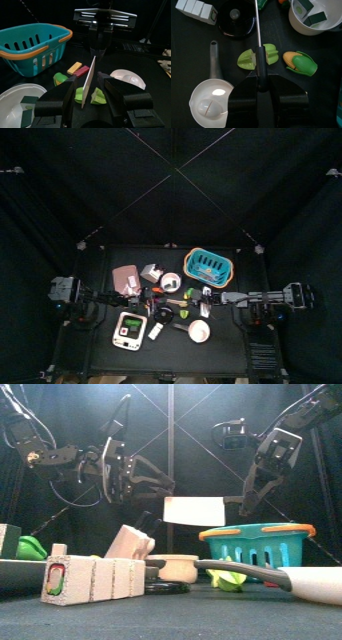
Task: Drop cleaver in pot
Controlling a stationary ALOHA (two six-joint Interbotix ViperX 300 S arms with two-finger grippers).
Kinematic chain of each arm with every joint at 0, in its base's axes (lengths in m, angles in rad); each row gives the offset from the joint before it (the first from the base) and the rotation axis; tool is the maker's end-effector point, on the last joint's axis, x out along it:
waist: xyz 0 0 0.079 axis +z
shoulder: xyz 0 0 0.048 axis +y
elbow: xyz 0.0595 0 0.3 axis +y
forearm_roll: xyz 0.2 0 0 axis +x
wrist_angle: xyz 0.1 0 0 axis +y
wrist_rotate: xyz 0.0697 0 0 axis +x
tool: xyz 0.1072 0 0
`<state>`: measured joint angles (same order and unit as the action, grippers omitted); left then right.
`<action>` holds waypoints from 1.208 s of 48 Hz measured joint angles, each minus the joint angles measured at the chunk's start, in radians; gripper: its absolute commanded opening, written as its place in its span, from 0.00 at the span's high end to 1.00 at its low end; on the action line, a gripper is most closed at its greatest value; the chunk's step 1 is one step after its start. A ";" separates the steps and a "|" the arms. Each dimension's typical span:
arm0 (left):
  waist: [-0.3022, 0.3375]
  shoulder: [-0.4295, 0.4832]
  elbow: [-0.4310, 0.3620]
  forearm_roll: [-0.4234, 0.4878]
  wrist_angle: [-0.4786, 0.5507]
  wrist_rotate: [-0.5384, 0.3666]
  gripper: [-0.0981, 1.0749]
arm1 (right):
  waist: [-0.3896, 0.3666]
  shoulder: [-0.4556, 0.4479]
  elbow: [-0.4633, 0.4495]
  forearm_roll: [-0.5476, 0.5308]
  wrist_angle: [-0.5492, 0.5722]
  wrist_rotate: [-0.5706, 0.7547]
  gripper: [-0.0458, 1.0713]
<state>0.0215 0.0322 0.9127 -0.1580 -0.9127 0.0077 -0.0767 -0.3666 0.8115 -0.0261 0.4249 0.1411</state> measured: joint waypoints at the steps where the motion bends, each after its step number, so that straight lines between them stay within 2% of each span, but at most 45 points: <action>1: 0.000 0.000 0.000 0.000 -0.002 -0.002 0.26 | 0.000 0.000 0.000 0.002 0.002 0.002 0.69; 17: 0.002 -0.008 0.009 0.000 -0.009 0.000 0.26 | -0.005 0.000 0.000 0.002 0.006 0.002 0.69; 27: 0.002 -0.018 0.031 0.003 -0.048 -0.002 0.26 | -0.006 0.000 0.000 0.000 0.005 0.000 0.69; 58: -0.005 -0.020 0.044 0.005 -0.052 -0.002 0.26 | -0.021 0.000 -0.006 0.005 0.006 0.002 0.69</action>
<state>0.0169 0.0123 0.9572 -0.1534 -0.9649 0.0061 -0.0982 -0.3666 0.8053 -0.0215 0.4310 0.1427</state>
